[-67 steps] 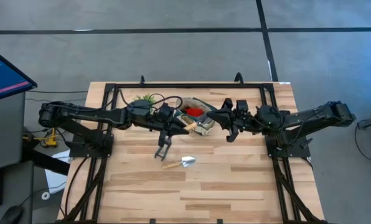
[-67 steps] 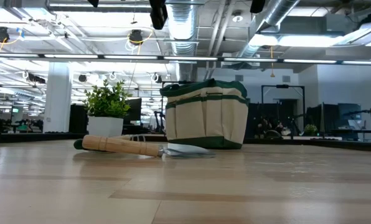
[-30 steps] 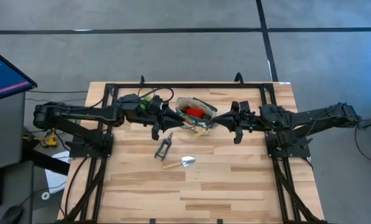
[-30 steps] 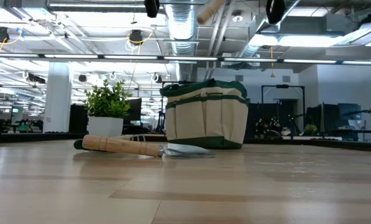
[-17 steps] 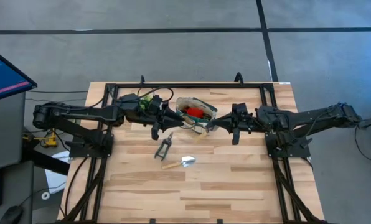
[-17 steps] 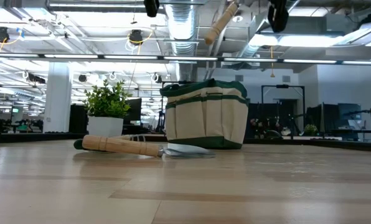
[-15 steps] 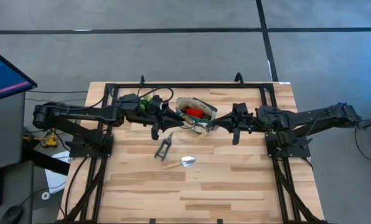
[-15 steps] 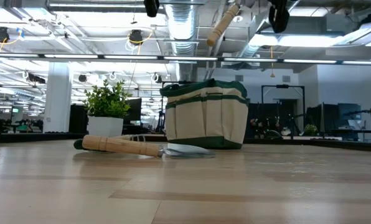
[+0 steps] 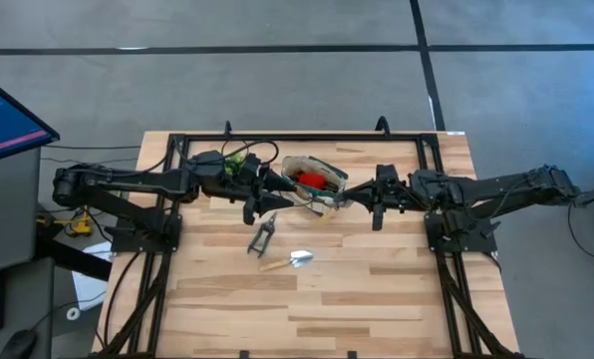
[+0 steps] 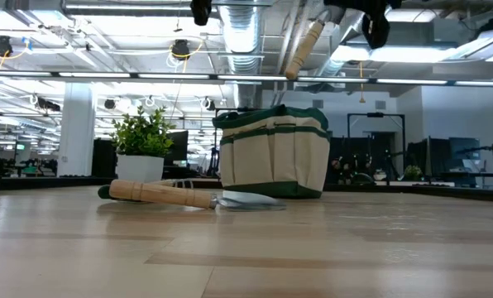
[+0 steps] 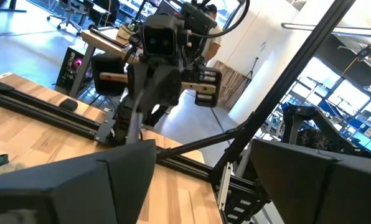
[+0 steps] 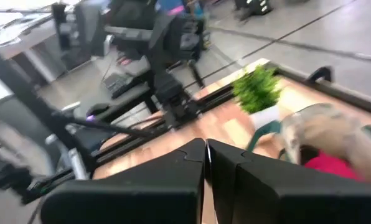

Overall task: Pick & Place Garden tools in Gardening bag
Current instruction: Put the right trowel into the side pocket of the gardening bag

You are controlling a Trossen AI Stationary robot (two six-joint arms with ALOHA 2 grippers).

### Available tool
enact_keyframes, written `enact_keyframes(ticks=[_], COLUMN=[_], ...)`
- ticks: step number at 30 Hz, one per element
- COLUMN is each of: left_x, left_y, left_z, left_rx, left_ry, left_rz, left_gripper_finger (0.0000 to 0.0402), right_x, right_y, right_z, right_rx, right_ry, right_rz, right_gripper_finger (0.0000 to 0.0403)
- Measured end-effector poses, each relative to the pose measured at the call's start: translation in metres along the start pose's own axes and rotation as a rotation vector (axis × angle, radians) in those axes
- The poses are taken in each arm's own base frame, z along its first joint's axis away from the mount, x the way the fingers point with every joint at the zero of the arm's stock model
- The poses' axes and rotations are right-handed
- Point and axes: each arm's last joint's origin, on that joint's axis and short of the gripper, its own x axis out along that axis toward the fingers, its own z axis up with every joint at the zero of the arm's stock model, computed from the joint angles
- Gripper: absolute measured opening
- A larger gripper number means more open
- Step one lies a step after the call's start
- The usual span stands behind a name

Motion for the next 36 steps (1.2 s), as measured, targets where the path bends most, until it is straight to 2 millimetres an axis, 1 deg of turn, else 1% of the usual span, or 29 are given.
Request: enact_keyframes(ticks=[3,8,11,14,19,25,29,32,36], left_x=[0.0,0.0,0.0,0.0,0.0,0.0,0.0,0.0,0.0], left_y=[0.0,0.0,0.0,0.0,0.0,0.0,0.0,0.0,0.001], left_z=[0.0,-0.001,-0.001,-0.001,-0.001,-0.001,-0.001,-0.001,-0.001], left_rx=[0.0,-0.001,-0.001,-0.001,-0.001,-0.001,-0.001,-0.001,-0.002], left_ry=[0.002,0.006,0.007,0.007,0.007,0.007,0.007,0.008,0.011], left_rz=[0.001,0.003,0.004,0.004,0.004,0.004,0.004,0.005,0.007], left_gripper_finger=[0.0258,0.0245,0.0237,0.023,0.0223,0.022,0.022,0.022,0.022], right_x=[-0.005,-0.014,-0.015,-0.015,-0.006,0.012,0.022,0.025,0.021], right_y=[-0.002,-0.001,0.0,-0.002,-0.006,-0.011,-0.012,-0.01,-0.01], right_z=[0.002,0.015,0.019,0.02,0.012,0.003,-0.001,0.002,0.005], right_rx=[-0.029,-0.072,-0.113,-0.136,-0.16,-0.179,-0.205,-0.193,-0.186], right_ry=[0.042,0.098,0.094,0.093,0.149,0.198,0.196,0.165,0.151], right_rz=[-0.079,-0.194,-0.239,-0.267,-0.309,-0.359,-0.389,-0.364,-0.351], right_gripper_finger=[0.0,0.0,0.0,0.0,0.0,0.0,0.0,0.0,0.0])
